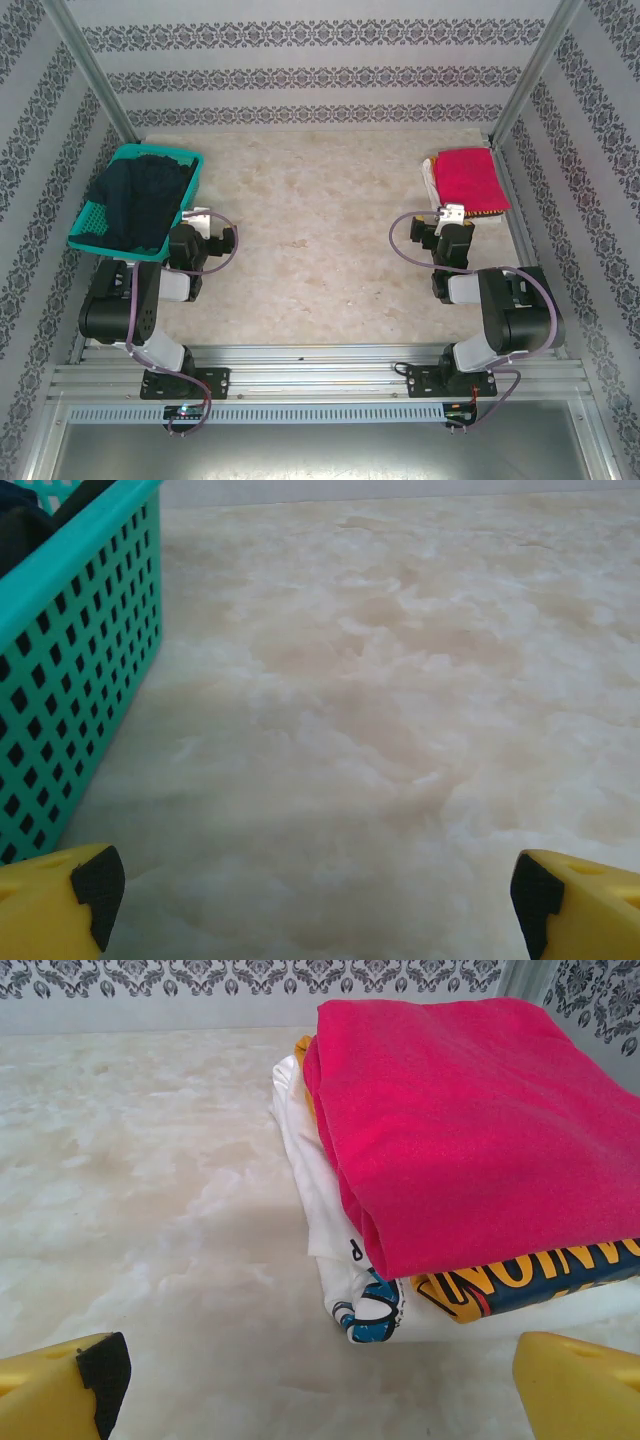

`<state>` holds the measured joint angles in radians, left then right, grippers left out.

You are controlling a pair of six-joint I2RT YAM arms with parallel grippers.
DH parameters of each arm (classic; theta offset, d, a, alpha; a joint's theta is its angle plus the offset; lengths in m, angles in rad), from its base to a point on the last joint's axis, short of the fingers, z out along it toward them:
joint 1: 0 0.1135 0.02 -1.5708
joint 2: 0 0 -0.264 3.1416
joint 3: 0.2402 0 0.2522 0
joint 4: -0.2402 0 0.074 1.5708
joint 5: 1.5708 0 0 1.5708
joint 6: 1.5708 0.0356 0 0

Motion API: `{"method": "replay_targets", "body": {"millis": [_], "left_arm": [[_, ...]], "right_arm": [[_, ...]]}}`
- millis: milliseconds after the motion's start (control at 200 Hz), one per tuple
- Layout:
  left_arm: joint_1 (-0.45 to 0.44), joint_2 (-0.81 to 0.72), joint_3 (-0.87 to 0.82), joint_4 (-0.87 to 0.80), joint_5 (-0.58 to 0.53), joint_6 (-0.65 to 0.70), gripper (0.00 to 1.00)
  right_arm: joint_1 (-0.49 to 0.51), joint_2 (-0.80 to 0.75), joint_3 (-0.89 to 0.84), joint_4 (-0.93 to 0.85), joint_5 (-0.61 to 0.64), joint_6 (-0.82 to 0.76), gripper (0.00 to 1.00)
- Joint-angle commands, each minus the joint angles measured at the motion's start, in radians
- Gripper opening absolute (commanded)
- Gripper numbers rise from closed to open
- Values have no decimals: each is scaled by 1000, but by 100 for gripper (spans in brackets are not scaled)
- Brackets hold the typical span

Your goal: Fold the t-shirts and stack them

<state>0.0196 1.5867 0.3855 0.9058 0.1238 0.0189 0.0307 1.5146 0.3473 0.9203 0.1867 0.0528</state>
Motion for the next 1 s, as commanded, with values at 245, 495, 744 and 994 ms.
{"method": "replay_targets", "body": {"millis": [245,495,744,994], "left_arm": [[2,-3,6,18,-26,-10,100],[2,-4,7,16,-26,-10,100],[2,-5,9,10,-59,-23,100],[2,-50,-53,93,-104,-37,100]], "right_arm": [[11,-1,18,15,10,1,98],[11,-4,16,16,8,1,98],[6,-2,18,14,1,2,98],[6,-96,2,-17,-16,-6,98]]}}
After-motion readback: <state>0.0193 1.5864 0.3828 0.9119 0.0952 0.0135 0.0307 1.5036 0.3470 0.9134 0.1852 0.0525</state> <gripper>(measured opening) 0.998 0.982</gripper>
